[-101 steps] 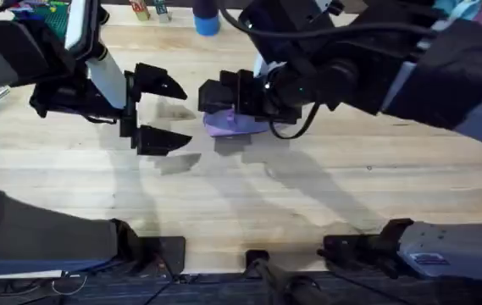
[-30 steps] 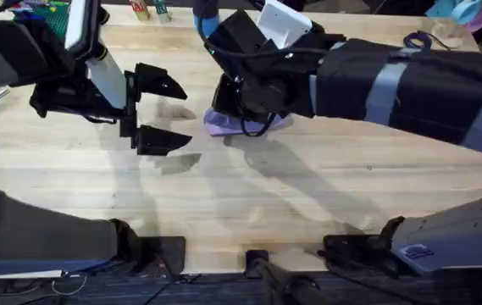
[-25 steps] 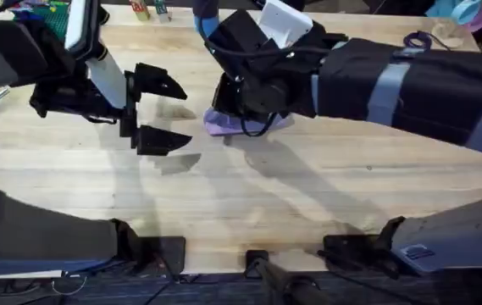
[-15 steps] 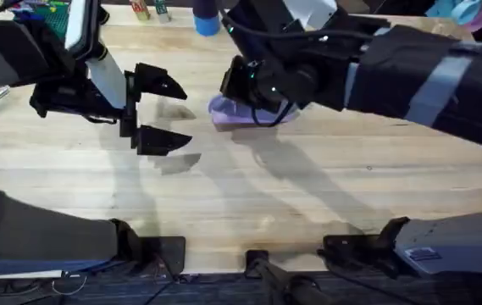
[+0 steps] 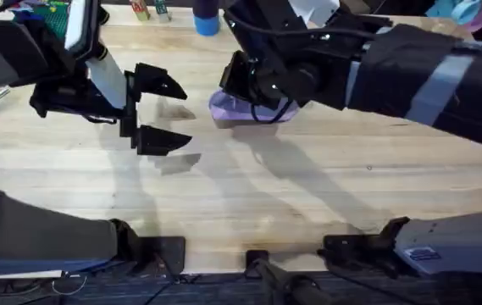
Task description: Unzip the bag, pick up the pens from the table one at a time and place them inside, then zip the bag closed.
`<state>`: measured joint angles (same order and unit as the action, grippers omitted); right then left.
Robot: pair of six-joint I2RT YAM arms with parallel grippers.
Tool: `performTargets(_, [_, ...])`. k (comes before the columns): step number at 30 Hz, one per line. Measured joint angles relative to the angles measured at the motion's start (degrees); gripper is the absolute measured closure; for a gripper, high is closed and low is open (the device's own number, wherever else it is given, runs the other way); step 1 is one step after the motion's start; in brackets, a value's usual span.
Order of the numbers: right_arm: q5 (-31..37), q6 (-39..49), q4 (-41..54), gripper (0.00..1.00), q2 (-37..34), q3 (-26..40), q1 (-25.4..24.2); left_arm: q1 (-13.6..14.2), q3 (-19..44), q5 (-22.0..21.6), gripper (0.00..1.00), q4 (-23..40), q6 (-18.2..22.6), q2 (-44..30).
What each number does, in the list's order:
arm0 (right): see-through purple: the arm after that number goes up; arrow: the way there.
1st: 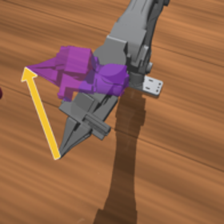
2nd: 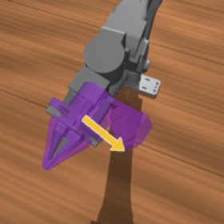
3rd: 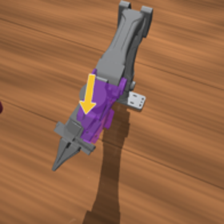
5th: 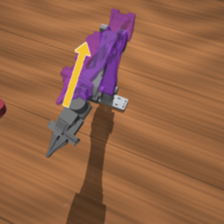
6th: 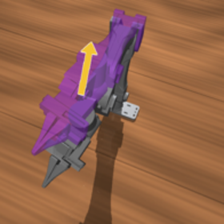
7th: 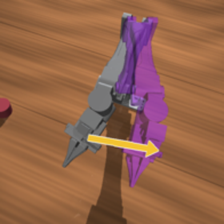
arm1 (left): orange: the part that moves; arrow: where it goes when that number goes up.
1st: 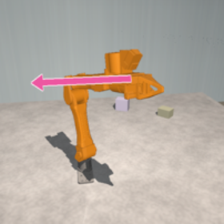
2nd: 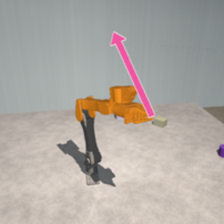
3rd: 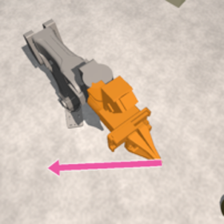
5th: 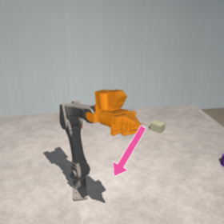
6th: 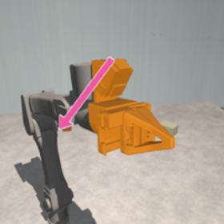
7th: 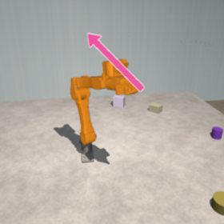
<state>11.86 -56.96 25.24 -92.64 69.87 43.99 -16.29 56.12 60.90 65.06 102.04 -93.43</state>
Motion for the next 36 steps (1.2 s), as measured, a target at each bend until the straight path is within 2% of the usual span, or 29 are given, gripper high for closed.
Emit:
performTargets(9, [-2.59, 0.02, -0.45, 0.971, 0.00, 0.00, -1.17, 0.00, 0.00, 0.00, 0.007, 0.00, 0.00, 0.00])
performTargets(22, [-17.58, -0.27, -1.23, 0.971, 0.00, 0.00, -7.74, 0.00, 0.00, 0.00, 0.006, -0.42, 0.00, 0.00])
performTargets(30, [-19.96, -0.30, -1.22, 0.970, 0.01, 0.00, -7.94, 0.00, 0.00, 0.08, 0.006, -0.56, 0.00, 0.00])
performTargets(36, [-20.48, -0.30, -1.83, 0.970, 0.00, -0.02, -8.07, 0.00, 0.00, 2.55, 0.006, -2.34, 0.00, 0.00])
